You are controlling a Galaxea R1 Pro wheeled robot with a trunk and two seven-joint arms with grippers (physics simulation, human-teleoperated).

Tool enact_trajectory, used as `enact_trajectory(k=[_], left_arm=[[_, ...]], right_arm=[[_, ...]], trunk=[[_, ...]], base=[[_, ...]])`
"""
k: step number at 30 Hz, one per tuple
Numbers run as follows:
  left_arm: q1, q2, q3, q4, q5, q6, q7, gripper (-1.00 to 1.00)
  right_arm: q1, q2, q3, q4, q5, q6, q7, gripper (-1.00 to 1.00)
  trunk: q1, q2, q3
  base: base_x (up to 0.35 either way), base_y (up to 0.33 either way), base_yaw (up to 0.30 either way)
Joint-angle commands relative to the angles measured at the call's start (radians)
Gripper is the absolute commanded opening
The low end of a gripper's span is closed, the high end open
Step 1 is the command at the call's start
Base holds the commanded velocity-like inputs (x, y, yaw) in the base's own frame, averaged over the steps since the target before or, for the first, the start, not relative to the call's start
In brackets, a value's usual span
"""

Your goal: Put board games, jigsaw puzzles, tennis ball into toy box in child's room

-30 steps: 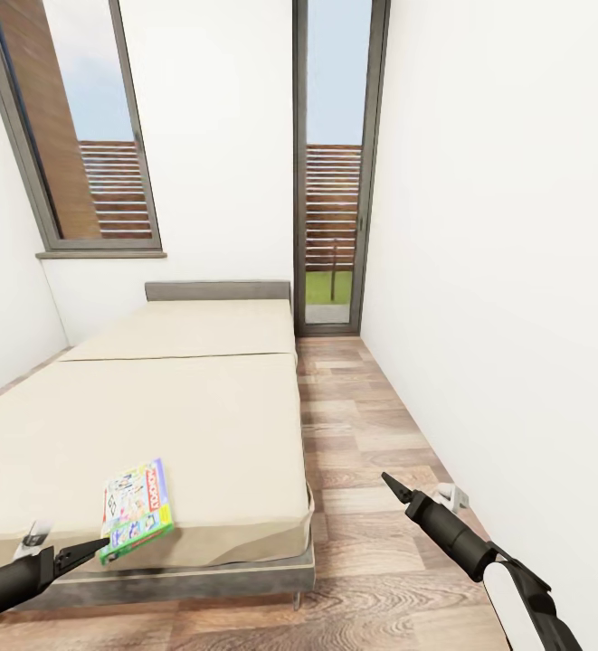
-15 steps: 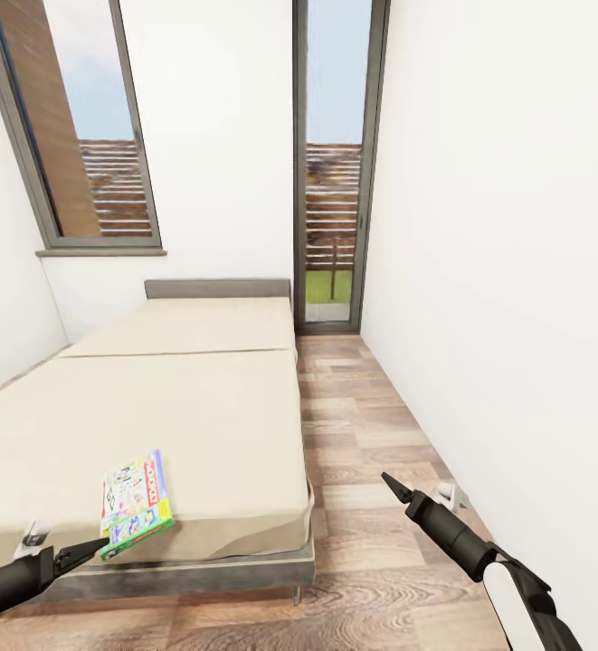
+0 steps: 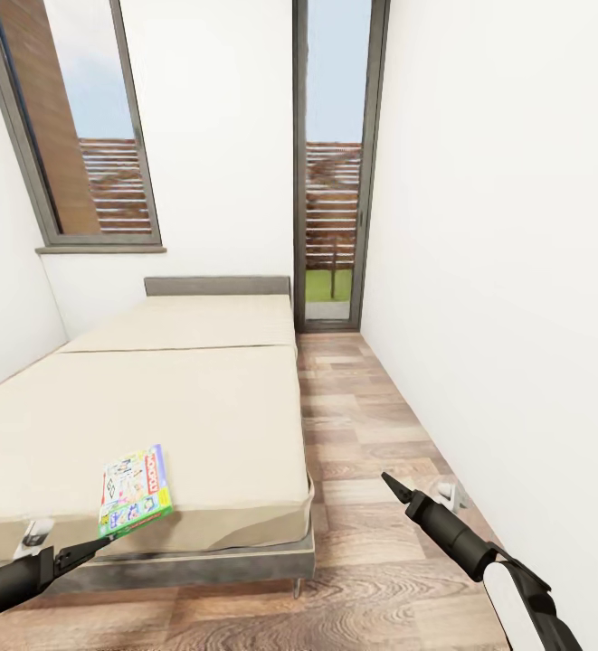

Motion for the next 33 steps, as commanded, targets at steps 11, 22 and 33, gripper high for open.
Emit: enact_trajectory(k=[11, 22, 33], left_arm=[[-0.001, -0.002, 0.003, -0.001, -0.01, 0.012, -0.009, 1.0], [-0.001, -0.003, 0.003, -0.001, -0.01, 0.01, -0.008, 1.0], [-0.001, -0.004, 0.003, -0.001, -0.011, 0.01, -0.008, 1.0]], right_arm=[[-0.001, 0.0, -0.002, -0.001, -0.008, 0.009, 0.001, 1.0], [-0.001, 0.0, -0.002, 0.0, -0.008, 0.009, 0.001, 1.0], [-0.001, 0.0, -0.002, 0.0, -0.008, 0.009, 0.001, 1.0]], trunk=[[0.001, -0.001, -0.013], [0.001, -0.001, -0.013], [0.001, -0.001, -0.013]], base=[[0.0, 0.0, 0.0], [0.106, 0.0, 0.0], [0.009, 0.0, 0.0]])
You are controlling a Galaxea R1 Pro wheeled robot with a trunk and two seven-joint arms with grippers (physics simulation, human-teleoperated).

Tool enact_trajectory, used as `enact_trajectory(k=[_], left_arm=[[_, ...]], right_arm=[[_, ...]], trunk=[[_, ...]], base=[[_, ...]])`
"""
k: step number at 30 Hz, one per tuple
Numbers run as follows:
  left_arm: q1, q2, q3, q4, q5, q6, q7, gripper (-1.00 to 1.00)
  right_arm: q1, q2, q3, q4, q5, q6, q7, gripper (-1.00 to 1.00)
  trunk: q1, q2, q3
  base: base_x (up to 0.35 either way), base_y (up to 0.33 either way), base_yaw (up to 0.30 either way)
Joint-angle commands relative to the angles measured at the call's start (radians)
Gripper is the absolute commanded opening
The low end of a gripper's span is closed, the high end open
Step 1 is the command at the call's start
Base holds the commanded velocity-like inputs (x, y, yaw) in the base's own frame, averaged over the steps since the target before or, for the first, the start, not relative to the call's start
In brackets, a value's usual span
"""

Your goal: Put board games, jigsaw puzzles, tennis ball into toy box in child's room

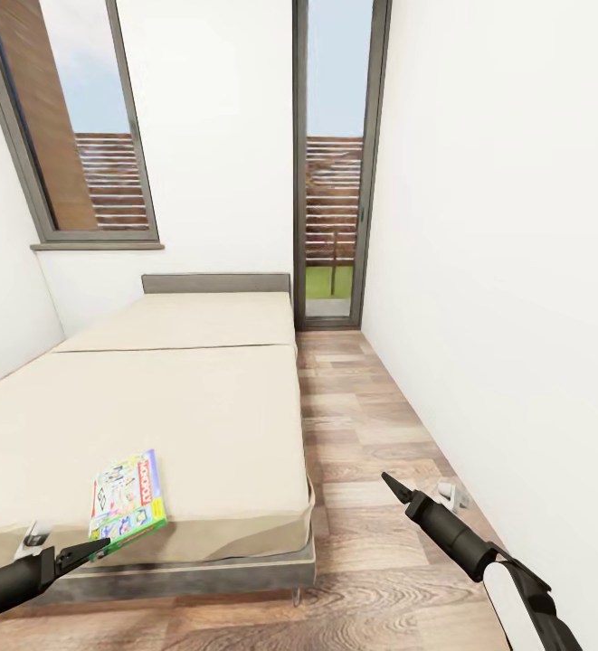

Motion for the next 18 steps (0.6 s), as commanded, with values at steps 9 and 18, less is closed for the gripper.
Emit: enact_trajectory(k=[9, 18], left_arm=[[-0.001, -0.001, 0.003, -0.001, -0.01, 0.01, -0.008, 1.0], [-0.001, -0.001, 0.003, -0.001, -0.01, 0.009, -0.008, 1.0]], right_arm=[[-0.001, 0.0, -0.002, 0.0, -0.008, 0.009, 0.001, 1.0], [-0.001, 0.0, -0.002, 0.0, -0.008, 0.009, 0.001, 1.0]], trunk=[[0.0, 0.0, -0.001], [0.0, 0.0, -0.001]], base=[[0.054, 0.0, 0.0], [0.016, 0.0, 0.0]])
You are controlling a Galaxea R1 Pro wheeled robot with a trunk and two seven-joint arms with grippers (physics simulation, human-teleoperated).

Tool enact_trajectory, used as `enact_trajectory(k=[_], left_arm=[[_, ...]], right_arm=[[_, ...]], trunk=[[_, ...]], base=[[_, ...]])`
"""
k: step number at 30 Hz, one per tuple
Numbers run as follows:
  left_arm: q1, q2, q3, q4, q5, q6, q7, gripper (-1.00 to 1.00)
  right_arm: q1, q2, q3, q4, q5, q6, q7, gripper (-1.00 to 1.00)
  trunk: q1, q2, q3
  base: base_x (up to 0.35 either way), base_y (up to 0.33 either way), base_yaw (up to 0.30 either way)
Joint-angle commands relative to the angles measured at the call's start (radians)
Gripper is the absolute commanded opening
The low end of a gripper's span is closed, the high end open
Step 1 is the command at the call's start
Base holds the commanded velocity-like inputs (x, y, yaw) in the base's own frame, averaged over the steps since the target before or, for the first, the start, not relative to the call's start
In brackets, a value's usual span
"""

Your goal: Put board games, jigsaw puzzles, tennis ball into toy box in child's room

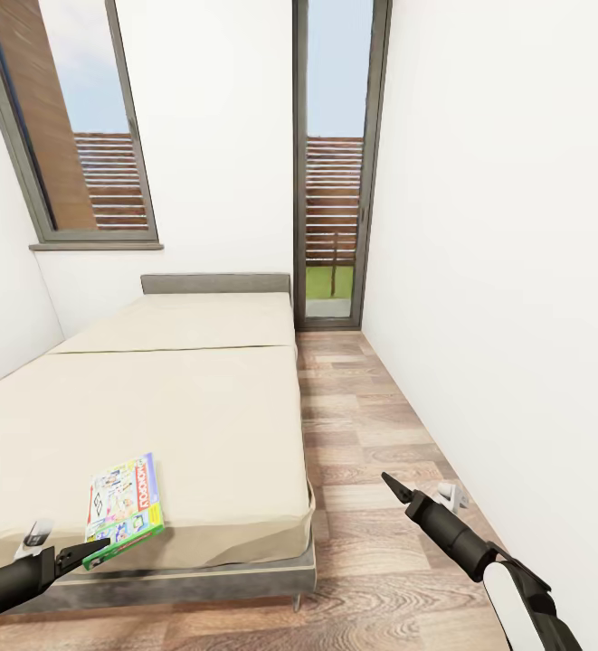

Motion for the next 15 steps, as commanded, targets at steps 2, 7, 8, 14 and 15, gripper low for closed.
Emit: enact_trajectory(k=[2, 7, 8, 14, 15], left_arm=[[-0.001, -0.001, 0.003, -0.001, -0.01, 0.01, -0.009, 1.0], [-0.001, -0.001, 0.003, -0.001, -0.01, 0.01, -0.009, 1.0], [-0.001, -0.001, 0.003, -0.001, -0.01, 0.01, -0.009, 1.0], [-0.001, -0.001, 0.003, -0.001, -0.01, 0.01, -0.009, 1.0], [-0.001, -0.001, 0.003, -0.001, -0.01, 0.01, -0.009, 1.0]], right_arm=[[-0.001, 0.0, -0.002, 0.0, -0.008, 0.009, 0.001, 1.0], [-0.001, 0.0, -0.002, -0.001, -0.008, 0.009, 0.001, 1.0], [-0.001, 0.0, -0.002, -0.001, -0.008, 0.009, 0.001, 1.0], [-0.001, 0.0, -0.002, 0.0, -0.008, 0.009, 0.001, 1.0], [-0.001, 0.0, -0.002, 0.0, -0.008, 0.009, 0.001, 1.0]], trunk=[[0.0, 0.0, -0.001], [0.0, 0.0, -0.001], [0.0, 0.0, -0.001], [0.0, 0.0, -0.001], [0.0, 0.0, -0.001]], base=[[0.003, 0.0, 0.0], [0.001, 0.0, 0.0], [0.0, 0.0, 0.0], [0.0, 0.0, 0.0], [0.0, 0.0, 0.0]])
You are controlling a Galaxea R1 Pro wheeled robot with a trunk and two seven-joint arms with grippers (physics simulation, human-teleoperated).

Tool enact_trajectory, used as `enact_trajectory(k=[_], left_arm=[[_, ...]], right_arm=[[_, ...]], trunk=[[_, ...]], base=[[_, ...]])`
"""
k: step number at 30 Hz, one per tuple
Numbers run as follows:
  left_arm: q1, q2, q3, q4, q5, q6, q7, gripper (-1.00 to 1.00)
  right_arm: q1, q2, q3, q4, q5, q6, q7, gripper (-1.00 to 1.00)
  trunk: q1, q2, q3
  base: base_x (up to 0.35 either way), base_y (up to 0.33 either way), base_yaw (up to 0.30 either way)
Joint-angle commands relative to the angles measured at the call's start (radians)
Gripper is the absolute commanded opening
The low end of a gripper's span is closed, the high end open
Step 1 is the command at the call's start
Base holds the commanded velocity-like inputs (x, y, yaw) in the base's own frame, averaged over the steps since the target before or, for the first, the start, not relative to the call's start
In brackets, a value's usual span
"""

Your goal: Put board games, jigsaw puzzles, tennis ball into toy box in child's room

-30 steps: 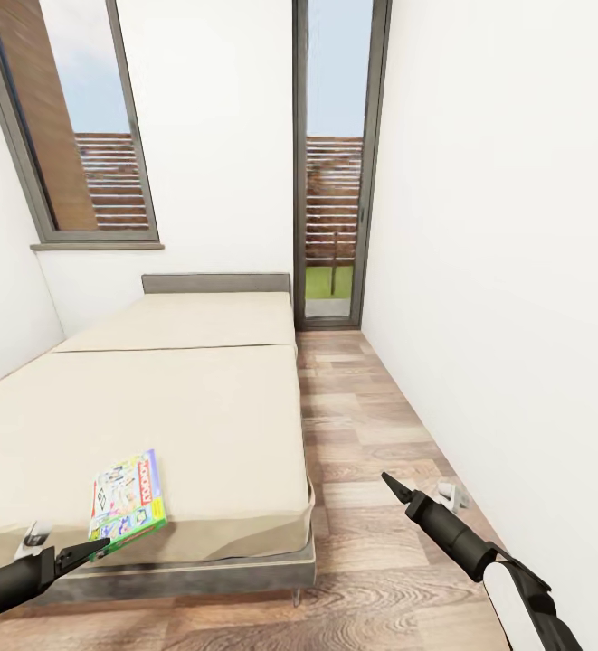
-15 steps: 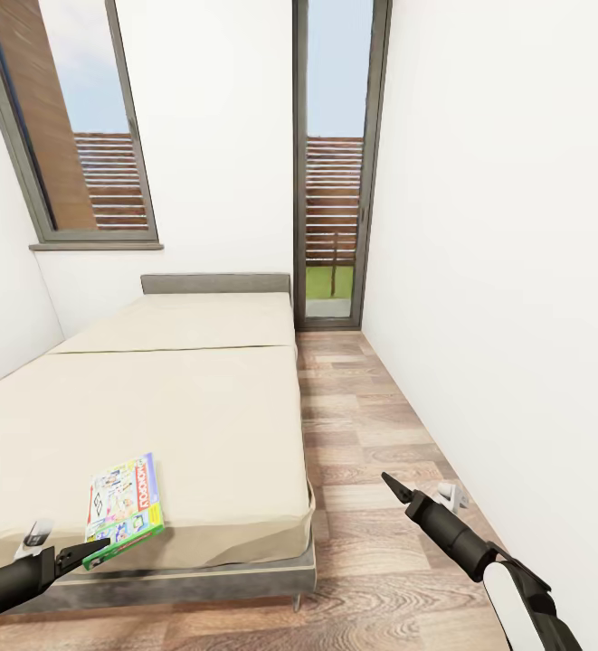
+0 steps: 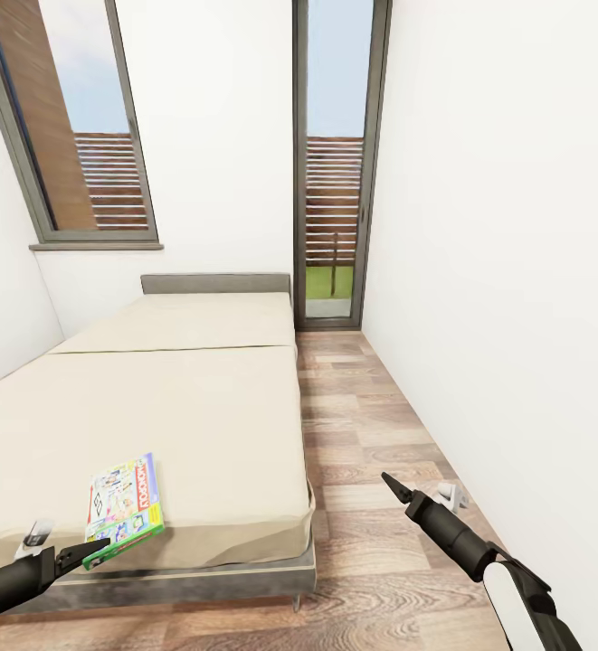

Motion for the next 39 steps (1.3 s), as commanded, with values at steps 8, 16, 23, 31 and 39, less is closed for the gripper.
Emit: enact_trajectory(k=[8, 16, 23, 31, 39], left_arm=[[-0.001, -0.002, 0.003, -0.001, -0.01, 0.009, -0.01, -1.0], [-0.001, -0.001, 0.003, -0.001, -0.009, 0.01, -0.012, -1.0], [-0.001, -0.001, 0.003, -0.001, -0.009, 0.01, -0.012, -1.0], [-0.001, 0.001, 0.003, -0.001, -0.009, 0.011, -0.012, -1.0], [-0.001, 0.001, 0.003, -0.001, -0.009, 0.013, -0.012, -1.0]], right_arm=[[-0.001, 0.0, -0.002, -0.001, -0.008, 0.009, 0.001, 1.0], [-0.001, 0.0, -0.002, 0.0, -0.008, 0.009, 0.001, 1.0], [-0.001, 0.0, -0.002, -0.001, -0.008, 0.009, 0.001, 1.0], [-0.001, 0.0, -0.002, -0.001, -0.008, 0.009, 0.001, 1.0], [-0.001, -0.001, -0.003, 0.0, -0.008, 0.01, 0.001, 1.0]], trunk=[[0.0, 0.0, -0.001], [-0.001, 0.0, 0.007], [-0.025, 0.042, 0.029], [-0.055, 0.098, 0.054], [-0.086, 0.154, 0.08]], base=[[0.0, 0.0, 0.0], [0.0, 0.0, 0.0], [0.0, 0.0, 0.0], [0.0, 0.0, 0.0], [0.0, 0.0, 0.0]])
